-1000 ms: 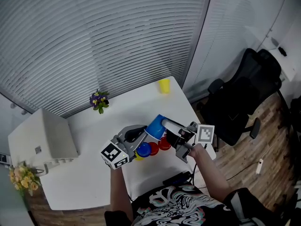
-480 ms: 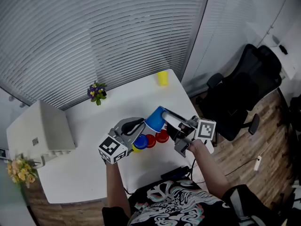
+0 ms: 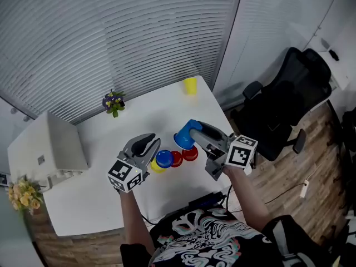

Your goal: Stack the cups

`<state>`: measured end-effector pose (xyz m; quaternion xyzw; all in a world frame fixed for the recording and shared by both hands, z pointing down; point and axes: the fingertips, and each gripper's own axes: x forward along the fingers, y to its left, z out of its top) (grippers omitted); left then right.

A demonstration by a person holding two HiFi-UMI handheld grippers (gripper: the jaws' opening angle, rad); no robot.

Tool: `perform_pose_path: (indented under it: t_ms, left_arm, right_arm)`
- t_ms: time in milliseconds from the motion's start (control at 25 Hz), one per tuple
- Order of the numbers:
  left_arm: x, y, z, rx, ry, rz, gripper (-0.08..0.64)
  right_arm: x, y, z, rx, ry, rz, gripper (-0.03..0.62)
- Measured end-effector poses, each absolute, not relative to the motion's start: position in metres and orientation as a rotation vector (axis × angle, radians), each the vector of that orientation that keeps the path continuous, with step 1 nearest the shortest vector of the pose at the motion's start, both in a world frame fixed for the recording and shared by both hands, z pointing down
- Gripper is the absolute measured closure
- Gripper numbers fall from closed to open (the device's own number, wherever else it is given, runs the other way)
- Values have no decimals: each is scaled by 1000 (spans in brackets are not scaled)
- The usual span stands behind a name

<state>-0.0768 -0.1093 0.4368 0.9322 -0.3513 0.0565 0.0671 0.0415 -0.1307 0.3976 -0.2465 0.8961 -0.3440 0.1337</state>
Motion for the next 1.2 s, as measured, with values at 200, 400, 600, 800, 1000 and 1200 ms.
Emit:
perform_pose_path:
  t_ms: [200, 400, 600, 800, 1000, 1200]
  left_arm:
    - [-90, -95, 443, 2726, -1114, 124, 477]
    - [-108, -85, 452, 2646, -1199, 83, 474]
    - [-114, -77, 455, 2582, -1213, 22, 472]
    - [-114, -72, 459, 2543, -1252, 8, 460]
    - [-115, -68, 465, 2520, -1266, 13, 460]
    - [-117, -67, 469, 2509, -1269, 14, 460]
  right_arm:
    - [36, -121, 411, -827, 2743, -871, 373]
    - [29, -112, 436, -956, 2917, -709, 373]
    - [24, -102, 452, -1037, 3032, -569, 371]
    - [21, -99, 460, -1096, 3113, -424, 370]
    - [18, -96, 475, -1122, 3147, -371, 370]
    - [15, -95, 486, -1149, 3165, -331, 370]
